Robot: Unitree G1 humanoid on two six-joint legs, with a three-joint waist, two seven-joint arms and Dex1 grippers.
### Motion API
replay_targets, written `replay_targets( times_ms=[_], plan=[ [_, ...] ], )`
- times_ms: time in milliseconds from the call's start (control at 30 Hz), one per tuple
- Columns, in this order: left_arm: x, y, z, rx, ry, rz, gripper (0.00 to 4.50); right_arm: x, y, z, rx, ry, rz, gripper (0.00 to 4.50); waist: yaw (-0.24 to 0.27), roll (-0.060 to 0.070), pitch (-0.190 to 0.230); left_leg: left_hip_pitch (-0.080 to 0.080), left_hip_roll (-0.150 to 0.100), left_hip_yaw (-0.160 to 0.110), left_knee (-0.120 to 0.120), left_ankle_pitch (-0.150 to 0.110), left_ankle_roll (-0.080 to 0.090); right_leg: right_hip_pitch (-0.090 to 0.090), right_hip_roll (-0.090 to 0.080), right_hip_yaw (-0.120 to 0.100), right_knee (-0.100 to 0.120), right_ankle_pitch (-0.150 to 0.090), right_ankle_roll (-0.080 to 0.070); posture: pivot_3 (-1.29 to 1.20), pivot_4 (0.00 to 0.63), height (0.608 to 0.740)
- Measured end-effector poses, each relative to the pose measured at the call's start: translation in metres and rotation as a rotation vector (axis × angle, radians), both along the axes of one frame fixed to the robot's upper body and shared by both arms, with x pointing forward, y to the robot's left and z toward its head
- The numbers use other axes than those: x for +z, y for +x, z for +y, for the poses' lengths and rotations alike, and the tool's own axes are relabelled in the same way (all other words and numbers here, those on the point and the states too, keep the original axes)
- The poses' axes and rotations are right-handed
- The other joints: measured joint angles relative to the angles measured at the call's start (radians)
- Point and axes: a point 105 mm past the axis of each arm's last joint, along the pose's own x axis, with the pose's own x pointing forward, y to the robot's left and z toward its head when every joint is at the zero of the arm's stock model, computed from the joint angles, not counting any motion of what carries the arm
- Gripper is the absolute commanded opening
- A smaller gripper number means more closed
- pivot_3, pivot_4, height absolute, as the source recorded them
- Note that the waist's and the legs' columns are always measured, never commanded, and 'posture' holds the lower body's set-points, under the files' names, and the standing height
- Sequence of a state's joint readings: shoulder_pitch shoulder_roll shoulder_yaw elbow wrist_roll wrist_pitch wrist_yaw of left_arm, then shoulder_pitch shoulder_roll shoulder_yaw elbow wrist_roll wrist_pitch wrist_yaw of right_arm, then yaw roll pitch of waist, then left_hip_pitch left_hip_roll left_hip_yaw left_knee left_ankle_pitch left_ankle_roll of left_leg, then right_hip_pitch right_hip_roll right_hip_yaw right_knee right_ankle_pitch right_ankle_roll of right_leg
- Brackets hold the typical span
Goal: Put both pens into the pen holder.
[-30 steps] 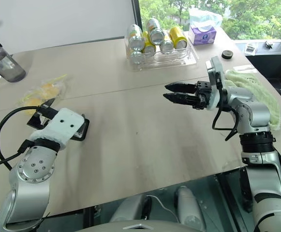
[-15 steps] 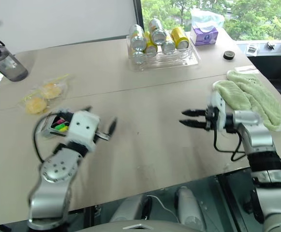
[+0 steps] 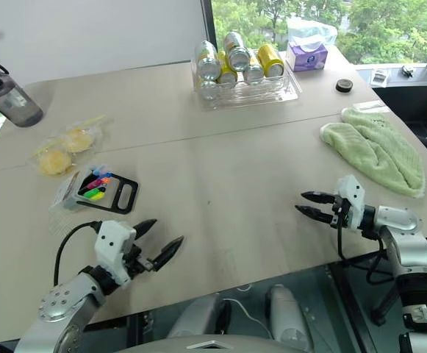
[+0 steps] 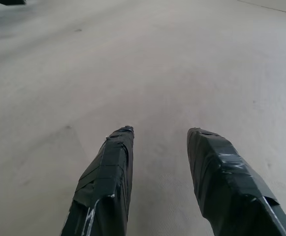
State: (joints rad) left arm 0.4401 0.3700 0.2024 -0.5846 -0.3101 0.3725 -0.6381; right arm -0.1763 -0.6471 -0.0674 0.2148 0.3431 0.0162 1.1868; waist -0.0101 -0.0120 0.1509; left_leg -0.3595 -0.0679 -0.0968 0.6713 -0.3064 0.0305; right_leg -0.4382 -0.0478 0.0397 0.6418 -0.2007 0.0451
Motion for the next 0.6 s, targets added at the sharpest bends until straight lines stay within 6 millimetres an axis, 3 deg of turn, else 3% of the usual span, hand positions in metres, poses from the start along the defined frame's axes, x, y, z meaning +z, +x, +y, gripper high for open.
replay_targets(
  times_ms=[33, 133, 267, 600],
  plan=[
    [0.000, -0.001, 0.001, 0.004, -0.007, 0.002, 4.47, -0.002, -0.001, -0.002, -0.009, -0.005, 0.006, 1.88, 0.000, 0.000, 0.000, 0.000, 0.000, 0.000, 0.000, 0.000, 0.000, 0.000, 0.000, 0.000, 0.000, 0.000, 0.000, 0.00, 0.150, 0.739],
    [0.001, -0.001, 0.002, 0.002, -0.009, 0.002, 4.50, -0.003, 0.000, -0.006, -0.036, -0.016, -0.015, 2.57, 0.000, 0.000, 0.000, 0.000, 0.000, 0.000, 0.000, 0.000, 0.000, 0.000, 0.000, 0.000, 0.000, 0.000, 0.000, 0.00, 0.150, 0.739],
    [0.002, -0.002, 0.001, -0.013, 0.009, 0.010, 4.50, -0.007, 0.000, -0.007, -0.043, -0.007, -0.014, 4.37, -0.002, 0.000, 0.000, 0.001, 0.000, 0.000, 0.000, 0.000, 0.000, 0.001, 0.000, 0.000, 0.000, 0.000, 0.000, 0.00, 0.150, 0.739],
    [-0.002, -0.010, 0.003, -0.027, 0.023, 0.042, 4.50, 0.004, -0.001, 0.005, -0.015, 0.058, -0.006, 4.48, 0.000, 0.000, 0.000, 0.001, 0.000, -0.001, 0.000, 0.000, 0.000, 0.001, 0.000, 0.000, 0.000, 0.000, 0.000, 0.00, 0.150, 0.739]
  ],
)
